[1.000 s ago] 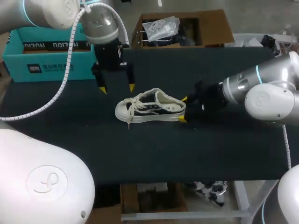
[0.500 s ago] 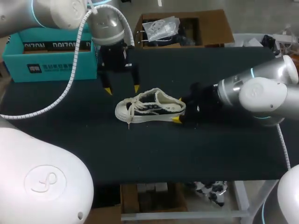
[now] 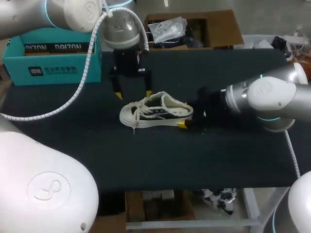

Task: Open the shoe tongue, take the insole out of the shoe, put the insole back into the shoe, and pack the shoe into the shoebox

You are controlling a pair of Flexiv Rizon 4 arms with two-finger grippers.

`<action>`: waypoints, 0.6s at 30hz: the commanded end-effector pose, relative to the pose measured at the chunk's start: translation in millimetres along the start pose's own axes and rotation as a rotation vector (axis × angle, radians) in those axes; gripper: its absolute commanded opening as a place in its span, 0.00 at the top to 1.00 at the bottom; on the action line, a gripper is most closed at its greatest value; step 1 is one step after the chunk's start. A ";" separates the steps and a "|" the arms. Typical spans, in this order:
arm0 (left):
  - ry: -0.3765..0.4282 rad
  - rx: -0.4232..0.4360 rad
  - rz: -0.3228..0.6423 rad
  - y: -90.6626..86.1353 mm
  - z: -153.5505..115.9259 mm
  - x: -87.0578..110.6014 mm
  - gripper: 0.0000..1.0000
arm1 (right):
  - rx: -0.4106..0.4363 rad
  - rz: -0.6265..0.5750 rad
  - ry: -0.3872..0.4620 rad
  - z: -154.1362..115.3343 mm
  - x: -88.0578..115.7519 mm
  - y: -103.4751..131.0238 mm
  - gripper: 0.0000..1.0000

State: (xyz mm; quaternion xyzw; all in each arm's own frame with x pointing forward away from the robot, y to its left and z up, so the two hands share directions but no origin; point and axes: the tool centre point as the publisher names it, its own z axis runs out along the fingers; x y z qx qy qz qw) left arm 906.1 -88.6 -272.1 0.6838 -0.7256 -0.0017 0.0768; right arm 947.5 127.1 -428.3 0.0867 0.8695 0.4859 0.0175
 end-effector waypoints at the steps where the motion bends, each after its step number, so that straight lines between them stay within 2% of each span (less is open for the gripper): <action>1: -0.032 -0.006 0.012 -1.3 1.9 15.8 0.00 | -0.006 0.000 0.000 4.1 2.0 -2.7 1.00; 9: -0.102 -0.012 0.047 -9.9 10.4 51.6 0.00 | -0.008 -0.001 0.007 7.0 3.1 -1.3 1.00; 16: -0.172 -0.042 0.046 -31.3 23.6 71.2 0.00 | -0.008 -0.001 0.007 7.0 3.1 -1.3 1.00; 18: -0.187 -0.056 0.036 -36.8 28.6 73.3 0.16 | -0.008 -0.001 0.007 7.0 3.1 -1.3 1.00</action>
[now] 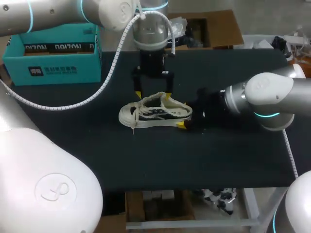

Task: Open the shoe tongue, take the insole out of the shoe, put the insole back into the shoe, and pack the shoe into the shoebox

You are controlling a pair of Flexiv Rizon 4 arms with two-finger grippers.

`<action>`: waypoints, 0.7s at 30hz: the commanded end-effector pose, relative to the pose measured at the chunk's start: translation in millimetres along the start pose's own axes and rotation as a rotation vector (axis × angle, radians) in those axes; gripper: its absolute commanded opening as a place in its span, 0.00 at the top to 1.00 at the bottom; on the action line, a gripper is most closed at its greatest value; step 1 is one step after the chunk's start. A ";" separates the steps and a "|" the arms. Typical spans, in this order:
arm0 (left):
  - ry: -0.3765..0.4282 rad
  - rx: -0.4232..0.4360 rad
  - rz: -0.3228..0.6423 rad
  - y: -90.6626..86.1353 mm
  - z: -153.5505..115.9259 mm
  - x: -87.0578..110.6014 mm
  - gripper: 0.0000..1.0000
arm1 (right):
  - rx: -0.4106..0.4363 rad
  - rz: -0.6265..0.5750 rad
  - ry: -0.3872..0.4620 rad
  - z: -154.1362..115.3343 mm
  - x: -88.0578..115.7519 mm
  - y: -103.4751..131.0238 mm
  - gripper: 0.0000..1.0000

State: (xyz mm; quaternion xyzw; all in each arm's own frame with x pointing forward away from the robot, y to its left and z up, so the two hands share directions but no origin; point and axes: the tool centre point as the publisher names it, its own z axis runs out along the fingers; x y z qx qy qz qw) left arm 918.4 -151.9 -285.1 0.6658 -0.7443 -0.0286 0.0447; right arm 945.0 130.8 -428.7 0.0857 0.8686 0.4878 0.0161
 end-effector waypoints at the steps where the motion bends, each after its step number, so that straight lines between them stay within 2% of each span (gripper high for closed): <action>1: -0.109 -0.070 -0.011 -22.6 12.5 13.5 0.19 | -0.004 -0.001 0.004 3.9 0.0 -2.5 1.00; 3: -0.118 -0.090 -0.011 -27.1 16.7 14.9 0.20 | -0.004 -0.001 0.004 3.9 0.0 -2.5 1.00; 5: -0.127 -0.098 -0.012 -26.1 20.0 15.6 0.45 | -0.004 -0.001 0.004 3.9 0.0 -2.5 1.00; 6: -0.138 -0.109 -0.008 -24.8 21.3 15.4 0.50 | -0.004 -0.001 0.004 3.9 0.0 -2.5 1.00; 9: -0.170 -0.124 -0.001 -18.9 24.3 13.0 0.48 | -0.004 -0.001 0.004 3.9 0.0 -2.5 1.00; 14: -0.177 -0.147 0.018 -12.8 24.5 8.2 0.58 | -0.004 -0.001 0.004 3.9 0.0 -2.5 1.00; 15: -0.177 -0.147 0.018 -11.9 24.3 7.6 0.66 | -0.004 -0.001 0.004 3.9 0.0 -2.5 1.00; 16: -0.182 -0.138 0.010 -11.5 23.8 7.1 0.87 | -0.004 -0.001 0.004 3.9 0.0 -2.5 1.00; 17: -0.184 -0.136 0.009 -11.3 23.8 6.2 1.00 | -0.004 -0.001 0.004 3.9 0.0 -2.5 1.00; 21: -0.166 -0.113 0.000 -9.0 22.9 -1.2 1.00 | -0.004 -0.001 0.004 3.9 0.0 -2.5 1.00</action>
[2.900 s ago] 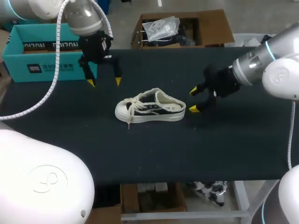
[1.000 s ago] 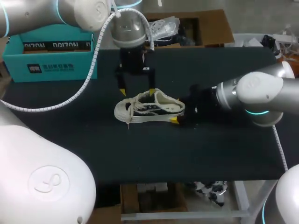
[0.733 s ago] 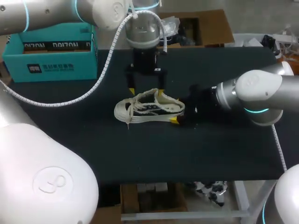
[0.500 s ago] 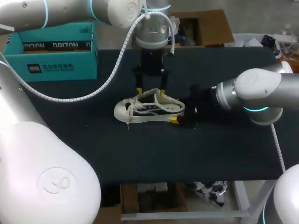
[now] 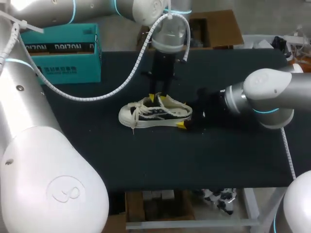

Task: Open the shoe tongue, take the insole out of the shoe, put the insole back into the shoe, and pack the shoe into the shoebox

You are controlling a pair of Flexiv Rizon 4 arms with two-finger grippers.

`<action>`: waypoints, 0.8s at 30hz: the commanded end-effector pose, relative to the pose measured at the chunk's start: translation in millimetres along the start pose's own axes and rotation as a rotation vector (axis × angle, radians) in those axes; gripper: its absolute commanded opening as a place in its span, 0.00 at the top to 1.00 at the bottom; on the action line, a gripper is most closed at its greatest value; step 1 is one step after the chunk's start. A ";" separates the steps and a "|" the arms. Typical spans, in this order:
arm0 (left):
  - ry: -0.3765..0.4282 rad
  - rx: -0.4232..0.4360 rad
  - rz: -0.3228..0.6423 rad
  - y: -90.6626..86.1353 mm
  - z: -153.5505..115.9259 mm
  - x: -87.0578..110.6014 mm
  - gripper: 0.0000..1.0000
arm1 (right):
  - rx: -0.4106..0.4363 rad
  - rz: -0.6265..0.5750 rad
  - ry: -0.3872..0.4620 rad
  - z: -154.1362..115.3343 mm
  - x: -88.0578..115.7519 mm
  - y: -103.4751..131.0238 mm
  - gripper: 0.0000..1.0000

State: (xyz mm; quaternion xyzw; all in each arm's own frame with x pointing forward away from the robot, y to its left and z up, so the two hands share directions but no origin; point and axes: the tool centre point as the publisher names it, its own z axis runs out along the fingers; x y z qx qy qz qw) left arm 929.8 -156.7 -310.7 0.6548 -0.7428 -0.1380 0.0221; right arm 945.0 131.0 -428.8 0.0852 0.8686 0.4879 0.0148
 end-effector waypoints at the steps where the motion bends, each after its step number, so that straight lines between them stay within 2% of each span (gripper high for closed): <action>1: 0.029 0.025 -0.001 6.8 0.1 -6.6 1.00 | -0.004 -0.001 0.001 3.8 0.0 -2.6 1.00; 4: 0.079 0.063 -0.008 12.7 -3.0 -18.3 1.00 | -0.004 -0.001 0.001 3.8 0.0 -2.6 1.00; 15: 0.329 0.201 -0.026 31.5 -3.8 -83.0 1.00 | -0.004 -0.001 0.001 3.8 0.0 -2.6 1.00; 19: 0.393 0.186 -0.024 25.6 9.3 -99.3 1.00 | -0.004 -0.001 0.001 3.8 0.0 -2.6 1.00; 24: 0.408 0.161 -0.007 13.7 30.7 -102.6 1.00 | -0.004 -0.001 0.001 3.8 0.0 -2.6 1.00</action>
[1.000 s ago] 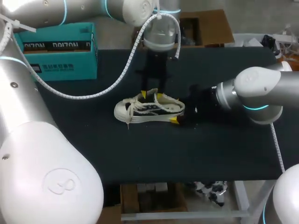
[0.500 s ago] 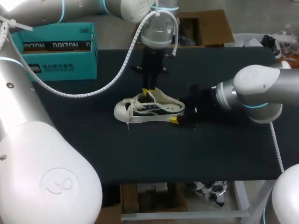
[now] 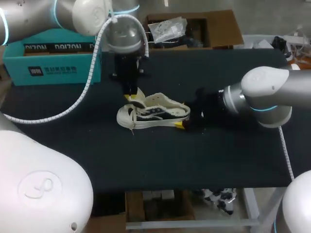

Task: Open the shoe tongue, take the insole out of the shoe, put the insole back into the shoe, and pack the shoe into the shoebox

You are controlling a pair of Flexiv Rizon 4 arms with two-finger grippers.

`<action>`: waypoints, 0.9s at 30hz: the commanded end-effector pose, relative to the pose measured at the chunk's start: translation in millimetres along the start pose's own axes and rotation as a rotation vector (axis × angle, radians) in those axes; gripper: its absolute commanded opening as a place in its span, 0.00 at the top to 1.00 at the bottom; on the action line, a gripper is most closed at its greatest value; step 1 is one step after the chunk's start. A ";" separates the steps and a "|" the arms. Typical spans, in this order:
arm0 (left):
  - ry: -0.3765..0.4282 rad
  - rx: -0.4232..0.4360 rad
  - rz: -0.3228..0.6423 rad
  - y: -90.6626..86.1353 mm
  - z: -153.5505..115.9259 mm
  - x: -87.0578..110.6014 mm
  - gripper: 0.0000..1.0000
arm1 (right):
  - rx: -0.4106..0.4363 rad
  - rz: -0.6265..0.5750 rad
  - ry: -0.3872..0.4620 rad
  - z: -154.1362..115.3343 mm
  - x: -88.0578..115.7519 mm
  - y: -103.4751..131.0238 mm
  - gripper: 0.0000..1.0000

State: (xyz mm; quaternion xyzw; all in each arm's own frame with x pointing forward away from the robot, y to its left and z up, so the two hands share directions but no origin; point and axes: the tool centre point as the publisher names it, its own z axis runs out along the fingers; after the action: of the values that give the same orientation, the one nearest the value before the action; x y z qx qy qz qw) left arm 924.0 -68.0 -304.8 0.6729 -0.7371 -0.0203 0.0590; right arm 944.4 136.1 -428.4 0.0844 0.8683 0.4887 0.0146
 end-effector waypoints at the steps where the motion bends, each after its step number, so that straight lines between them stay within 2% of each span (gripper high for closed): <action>1: 0.206 0.015 0.004 -3.8 21.6 -20.7 1.00 | -0.002 0.000 0.000 -0.3 -1.4 -5.4 1.00; 8: 0.249 -0.005 0.042 -7.7 33.3 -21.3 1.00 | -0.002 0.000 0.000 -0.3 -1.4 -5.4 1.00; 12: 0.261 0.022 0.092 0.7 18.8 -19.4 0.65 | -0.002 0.000 0.000 -0.3 -1.4 -5.4 1.00; 13: 0.262 0.033 0.109 3.5 12.9 -18.0 0.50 | -0.002 0.000 0.000 -0.3 -1.4 -5.4 1.00; 14: 0.255 0.054 0.116 5.8 6.0 -16.7 0.28 | -0.002 0.000 0.000 -0.3 -1.4 -5.4 1.00; 18: 0.253 0.115 0.236 15.0 -29.0 -9.0 0.18 | -0.002 0.000 0.000 -0.3 -1.4 -5.4 1.00; 21: 0.240 0.145 0.374 18.9 -54.5 0.0 0.24 | -0.002 0.000 0.000 -0.3 -1.4 -5.4 1.00; 22: 0.235 0.157 0.433 18.5 -62.1 3.8 0.42 | -0.002 0.000 0.000 -0.3 -1.4 -5.4 1.00; 23: 0.213 0.154 0.502 18.0 -67.7 8.6 0.65 | -0.002 0.000 0.000 -0.3 -1.4 -5.4 1.00; 24: 0.196 0.153 0.556 15.9 -72.7 14.3 1.00 | -0.002 0.000 0.000 -0.3 -1.4 -5.4 1.00; 25: 0.166 0.162 0.635 15.1 -76.0 19.5 1.00 | -0.002 0.000 0.000 -0.3 -1.4 -5.4 1.00; 26: 0.118 0.143 0.762 16.1 -76.5 24.7 1.00 | -0.002 0.000 0.000 -0.3 -1.4 -5.4 1.00; 27: 0.108 0.131 0.851 16.0 -77.4 29.0 1.00 | -0.002 0.000 0.000 -0.3 -1.4 -5.4 1.00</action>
State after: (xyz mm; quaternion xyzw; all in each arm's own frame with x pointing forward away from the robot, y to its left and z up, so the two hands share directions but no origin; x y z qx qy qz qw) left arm 916.9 -82.7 -234.9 0.4755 -0.8627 0.1361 0.1053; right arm 944.4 134.9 -429.2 0.0854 0.8689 0.4874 0.0152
